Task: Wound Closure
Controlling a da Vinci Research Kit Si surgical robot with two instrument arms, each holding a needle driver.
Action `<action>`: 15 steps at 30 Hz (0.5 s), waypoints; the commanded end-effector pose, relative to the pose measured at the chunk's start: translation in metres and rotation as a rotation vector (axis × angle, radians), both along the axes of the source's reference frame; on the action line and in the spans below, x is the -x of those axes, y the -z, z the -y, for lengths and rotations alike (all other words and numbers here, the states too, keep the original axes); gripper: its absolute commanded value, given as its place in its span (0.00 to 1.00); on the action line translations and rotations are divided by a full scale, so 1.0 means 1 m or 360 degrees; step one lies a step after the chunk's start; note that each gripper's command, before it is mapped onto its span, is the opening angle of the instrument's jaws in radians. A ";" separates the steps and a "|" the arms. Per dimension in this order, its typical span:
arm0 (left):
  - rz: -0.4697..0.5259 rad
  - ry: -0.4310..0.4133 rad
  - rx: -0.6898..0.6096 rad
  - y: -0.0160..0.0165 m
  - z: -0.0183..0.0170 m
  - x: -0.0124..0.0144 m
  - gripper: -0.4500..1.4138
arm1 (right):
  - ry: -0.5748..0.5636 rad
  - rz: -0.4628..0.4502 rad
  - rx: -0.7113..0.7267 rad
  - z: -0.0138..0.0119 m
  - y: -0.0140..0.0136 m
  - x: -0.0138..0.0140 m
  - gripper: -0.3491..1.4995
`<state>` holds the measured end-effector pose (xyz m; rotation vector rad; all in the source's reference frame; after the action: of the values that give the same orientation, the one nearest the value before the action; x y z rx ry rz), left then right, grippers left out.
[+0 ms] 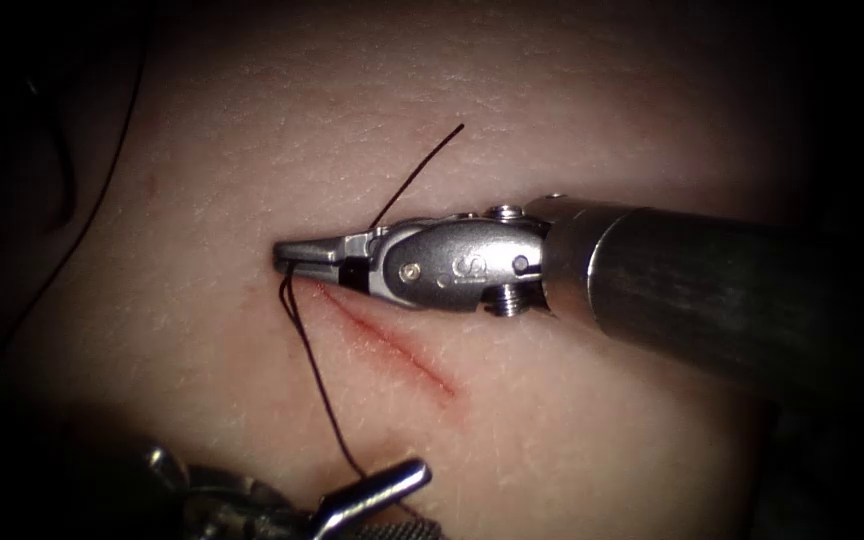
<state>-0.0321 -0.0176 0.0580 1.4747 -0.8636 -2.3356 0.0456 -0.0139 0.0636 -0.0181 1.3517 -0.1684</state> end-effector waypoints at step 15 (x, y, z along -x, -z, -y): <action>0.0021 -0.0050 0.0042 -0.0009 0.0010 -0.0022 0.00 | 0.0011 -0.0002 -0.0017 0.0009 -0.0004 -0.0005 0.00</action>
<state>-0.0284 -0.0181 0.0581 1.4746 -0.8696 -2.2858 0.0454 -0.0144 0.0634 -0.0046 1.3504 -0.1676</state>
